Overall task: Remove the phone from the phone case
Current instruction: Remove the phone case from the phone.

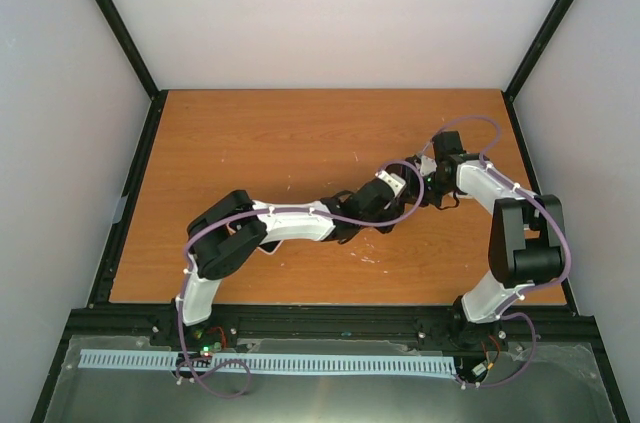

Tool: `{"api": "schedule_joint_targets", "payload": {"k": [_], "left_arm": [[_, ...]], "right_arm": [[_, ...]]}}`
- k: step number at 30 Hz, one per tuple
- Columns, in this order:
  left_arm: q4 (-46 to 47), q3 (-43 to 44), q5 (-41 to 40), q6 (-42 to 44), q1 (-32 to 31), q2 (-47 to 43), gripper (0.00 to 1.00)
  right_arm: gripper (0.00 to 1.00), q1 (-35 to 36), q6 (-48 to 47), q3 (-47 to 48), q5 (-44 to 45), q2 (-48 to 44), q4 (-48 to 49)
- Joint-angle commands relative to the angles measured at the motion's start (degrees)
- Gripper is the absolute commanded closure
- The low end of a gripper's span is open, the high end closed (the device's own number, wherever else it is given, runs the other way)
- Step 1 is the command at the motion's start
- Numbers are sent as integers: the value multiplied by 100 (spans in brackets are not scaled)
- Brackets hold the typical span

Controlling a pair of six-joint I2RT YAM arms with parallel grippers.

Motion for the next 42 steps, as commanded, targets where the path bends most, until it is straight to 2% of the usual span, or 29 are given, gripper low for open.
{"api": "schedule_joint_targets", "payload": {"k": [1, 11, 18, 22, 26, 36, 39, 42], "left_arm": [[-293, 280, -366, -70, -86, 154, 38], [-537, 381, -1106, -99, -86, 409, 44], [-510, 597, -2186, 316, -274, 766, 50], [-292, 612, -2471, 573, -370, 877, 53], [-160, 634, -2712, 780, -419, 985, 61], [63, 504, -2727, 784, -429, 879, 92], [-24, 535, -2723, 632, -429, 901, 99], [-77, 495, -2729, 448, -424, 803, 100]], "right_arm": [[97, -70, 87, 168, -218, 13, 148], [97, -92, 90, 84, -387, 35, 142], [97, -126, 146, 69, -659, 87, 130], [97, -158, 169, 74, -860, 139, 136], [97, -179, 177, 51, -1004, 196, 154], [97, -259, 147, 50, -1001, 283, 178], [97, -268, 64, 41, -922, 241, 184], [97, -268, -61, -10, -624, 131, 183]]}}
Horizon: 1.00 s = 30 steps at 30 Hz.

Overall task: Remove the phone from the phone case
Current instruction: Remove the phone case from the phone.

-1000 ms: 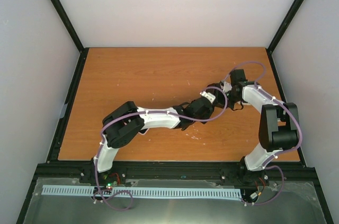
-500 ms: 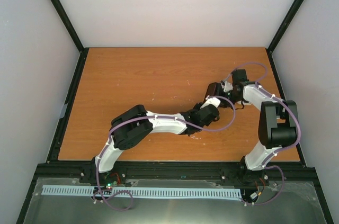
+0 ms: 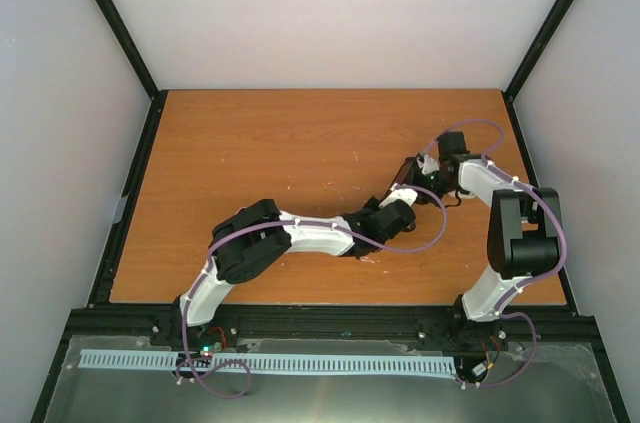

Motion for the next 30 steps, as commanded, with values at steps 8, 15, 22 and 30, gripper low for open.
{"api": "schedule_joint_targets", "payload": {"k": [8, 15, 22, 30], "left_arm": [[-125, -390, 156, -916, 364, -682, 100], [-62, -756, 790, -1449, 808, -1286, 100], [-211, -891, 728, -1617, 914, -1673, 100], [-253, -1074, 850, -1824, 1042, -2033, 100]], "right_arm": [[97, -15, -828, -101, 365, -522, -124], [97, -14, -1468, 12, 474, -918, -260], [97, -15, -1485, -3, 604, -1192, -192], [97, -15, -1597, 109, 1128, -1435, -258]]}}
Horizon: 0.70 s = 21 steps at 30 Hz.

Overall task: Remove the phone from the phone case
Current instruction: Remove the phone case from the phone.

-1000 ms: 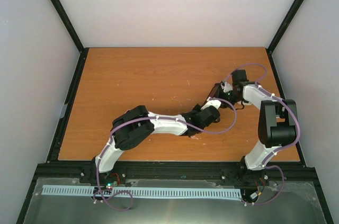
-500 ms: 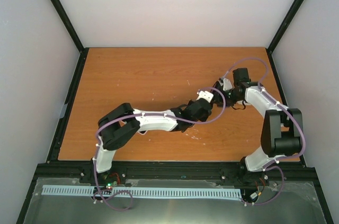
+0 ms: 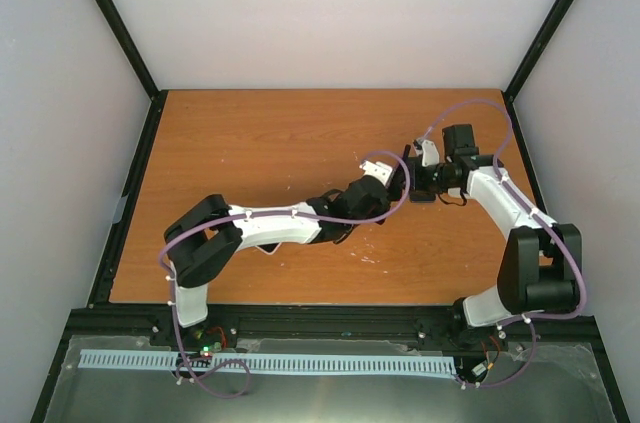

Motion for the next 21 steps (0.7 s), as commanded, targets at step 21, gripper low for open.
{"api": "schedule_joint_targets", "payload": {"k": [21], "left_arm": [[-625, 336, 846, -1002, 1053, -956, 100]], "right_arm": [[97, 225, -1608, 1618, 1879, 107, -1760]]}}
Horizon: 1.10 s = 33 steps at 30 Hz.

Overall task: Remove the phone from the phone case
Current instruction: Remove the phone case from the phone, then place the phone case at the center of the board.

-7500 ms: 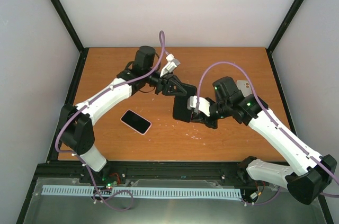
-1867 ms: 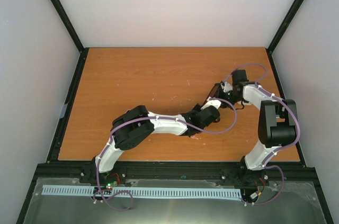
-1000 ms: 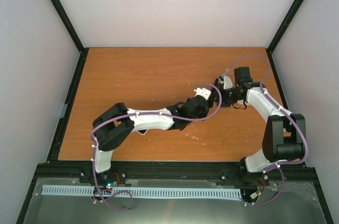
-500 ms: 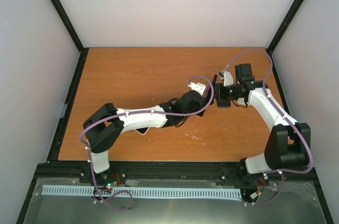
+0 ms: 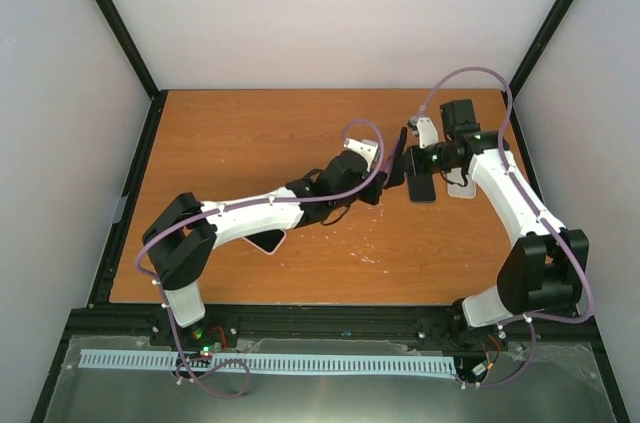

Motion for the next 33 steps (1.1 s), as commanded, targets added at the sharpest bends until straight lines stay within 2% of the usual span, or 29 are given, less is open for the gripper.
{"api": "schedule_joint_targets", "payload": {"k": [1, 6, 11, 16, 22, 33], "left_arm": [[-599, 414, -352, -287, 525, -255, 100], [-628, 575, -332, -233, 534, -123, 100], [-671, 500, -317, -41, 665, -261, 100], [-673, 150, 64, 238, 964, -657, 100], [-674, -87, 200, 290, 992, -780, 100], [-367, -320, 443, 215, 991, -652, 100]], "right_arm": [[97, 89, -732, 295, 1295, 251, -629], [97, 442, -1074, 338, 1198, 303, -854], [97, 438, -1749, 657, 1995, 451, -1367], [97, 165, -2279, 667, 2548, 187, -1300], [97, -414, -2291, 927, 1964, 139, -1374], [97, -1868, -1965, 530, 647, 540, -877]]}}
